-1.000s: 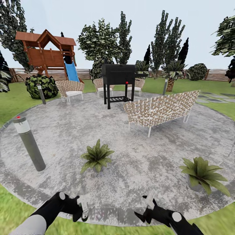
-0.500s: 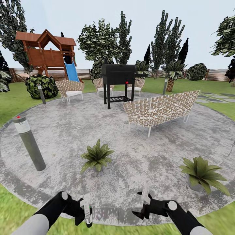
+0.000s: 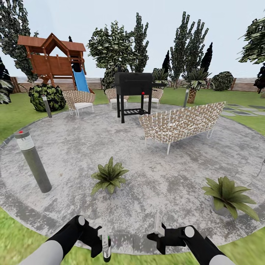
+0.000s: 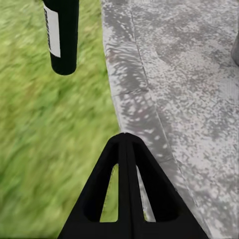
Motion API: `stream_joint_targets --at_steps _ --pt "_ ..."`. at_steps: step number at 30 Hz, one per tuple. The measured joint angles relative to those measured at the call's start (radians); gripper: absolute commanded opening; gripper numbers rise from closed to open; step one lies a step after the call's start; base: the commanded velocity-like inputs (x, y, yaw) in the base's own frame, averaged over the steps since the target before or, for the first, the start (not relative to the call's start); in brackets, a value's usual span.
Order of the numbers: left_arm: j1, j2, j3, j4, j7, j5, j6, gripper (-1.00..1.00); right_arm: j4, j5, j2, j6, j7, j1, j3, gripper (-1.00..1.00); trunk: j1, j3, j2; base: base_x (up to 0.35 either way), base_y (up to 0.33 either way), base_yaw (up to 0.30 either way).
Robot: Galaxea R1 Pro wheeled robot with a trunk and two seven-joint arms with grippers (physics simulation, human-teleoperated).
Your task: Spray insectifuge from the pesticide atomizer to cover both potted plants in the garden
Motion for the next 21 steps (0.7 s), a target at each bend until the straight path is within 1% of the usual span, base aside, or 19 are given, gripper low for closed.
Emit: stream_joint_targets --at_steps 5,7,8,9,11,12,15,19,21 --pt "0.0 -0.025 -0.005 0.0 -0.007 0.002 0.01 -1.0 -0.002 -0.001 0.004 0.001 0.008 0.0 0.0 -1.0 0.0 0.0 0.0 0.0 0.0 0.0" --pt "0.0 -0.038 -0.008 0.0 -0.005 -0.001 0.036 -1.0 -0.001 -0.001 0.024 0.0 0.008 0.0 0.0 -1.0 0.0 0.0 0.0 0.0 0.0 0.0" --pt "0.0 -0.041 -0.007 0.0 -0.005 -0.007 0.042 -1.0 -0.001 -0.001 0.03 0.0 0.008 0.0 0.0 -1.0 0.0 0.0 0.0 0.0 0.0 0.0" --pt "0.0 -0.043 -0.007 0.0 -0.005 -0.021 0.047 -1.0 -0.001 -0.001 0.036 0.0 0.008 0.0 0.0 -1.0 0.0 0.0 0.0 0.0 0.0 0.0" --pt "0.0 -0.057 -0.005 0.0 -0.004 -0.062 0.053 -1.0 -0.001 -0.001 0.048 0.0 0.008 0.0 0.0 -1.0 0.0 0.0 0.0 0.0 0.0 0.0" --pt "0.0 -0.061 -0.004 0.0 -0.004 -0.074 0.055 -1.0 -0.001 -0.002 0.055 0.0 0.008 0.0 0.002 -1.0 0.0 0.0 0.0 0.0 0.0 0.0" --pt "0.0 -0.067 -0.002 0.0 -0.001 -0.086 0.057 -1.0 -0.004 -0.003 0.062 0.001 0.006 0.0 0.004 -1.0 0.0 0.0 0.0 0.0 0.0 0.0" --pt "0.0 -0.077 -0.002 0.0 0.005 -0.09 0.063 -1.0 -0.009 -0.003 0.065 0.0 0.006 0.0 0.004 -1.0 0.0 0.0 0.0 0.0 0.0 0.0" --pt "0.0 -0.085 -0.002 -0.001 0.007 -0.09 0.068 -1.0 -0.009 -0.003 0.075 0.0 0.006 0.0 0.004 -1.0 0.0 0.0 0.0 0.0 0.0 0.0"
